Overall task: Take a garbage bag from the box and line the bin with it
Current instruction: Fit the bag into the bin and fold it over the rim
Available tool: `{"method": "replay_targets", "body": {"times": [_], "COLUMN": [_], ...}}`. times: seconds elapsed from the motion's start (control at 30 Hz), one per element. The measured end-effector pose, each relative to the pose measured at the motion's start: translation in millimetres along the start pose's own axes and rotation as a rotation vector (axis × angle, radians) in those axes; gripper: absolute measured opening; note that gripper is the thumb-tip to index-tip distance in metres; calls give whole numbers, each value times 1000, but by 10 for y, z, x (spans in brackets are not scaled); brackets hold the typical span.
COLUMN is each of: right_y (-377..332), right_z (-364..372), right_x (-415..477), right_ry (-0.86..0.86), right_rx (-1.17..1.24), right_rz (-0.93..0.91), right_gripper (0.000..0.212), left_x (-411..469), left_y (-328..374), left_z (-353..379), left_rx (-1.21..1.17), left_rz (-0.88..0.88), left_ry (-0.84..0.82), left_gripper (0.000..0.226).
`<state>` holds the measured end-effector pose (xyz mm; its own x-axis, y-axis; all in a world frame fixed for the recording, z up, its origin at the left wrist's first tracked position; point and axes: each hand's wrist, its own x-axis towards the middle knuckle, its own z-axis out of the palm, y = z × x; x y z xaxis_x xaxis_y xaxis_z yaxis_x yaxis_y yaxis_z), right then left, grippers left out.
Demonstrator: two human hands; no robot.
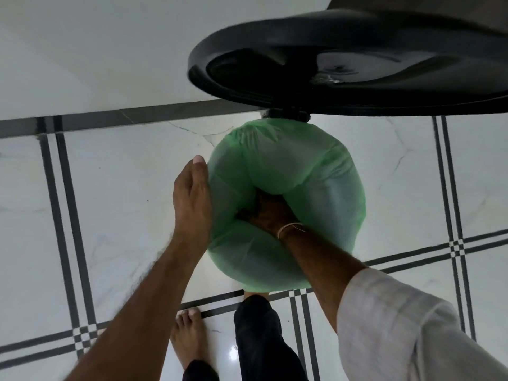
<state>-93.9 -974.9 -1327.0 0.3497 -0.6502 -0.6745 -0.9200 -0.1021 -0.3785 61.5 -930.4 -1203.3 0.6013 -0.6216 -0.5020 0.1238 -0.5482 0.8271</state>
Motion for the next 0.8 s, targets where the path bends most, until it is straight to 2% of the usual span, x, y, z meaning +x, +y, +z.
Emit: {"method": "replay_targets", "body": {"times": [0.07,0.17,0.43,0.53,0.63,0.7,0.8], "right_y": [73,162,193,212,215,241,227], "right_z": [78,171,247,155,-47,-94,-116], "right_x": [51,113,364,355,216,165,118], "right_ry": [-35,-53,-168,-189,-215,-188,-207], "right_rx": [39,69,-84,-112,-8,89,120], "right_rz": [20,-2,65,116,146,166,199], "right_gripper": [134,124,114,90,60,56,63], "left_x": [20,45,55,63,63,64,58], "left_y": [-21,-65,-71,-87,-71,-54,-39], "left_z": [4,3,33,34,20,13,37], "left_rx": [-11,-24,-20,-35,-18,-4,-7], "left_rz": [-5,4,8,8,-10,-18,-17], "left_ry": [-5,-4,19,15,17,18,18], "left_gripper": [53,53,48,47,47,46,45]}}
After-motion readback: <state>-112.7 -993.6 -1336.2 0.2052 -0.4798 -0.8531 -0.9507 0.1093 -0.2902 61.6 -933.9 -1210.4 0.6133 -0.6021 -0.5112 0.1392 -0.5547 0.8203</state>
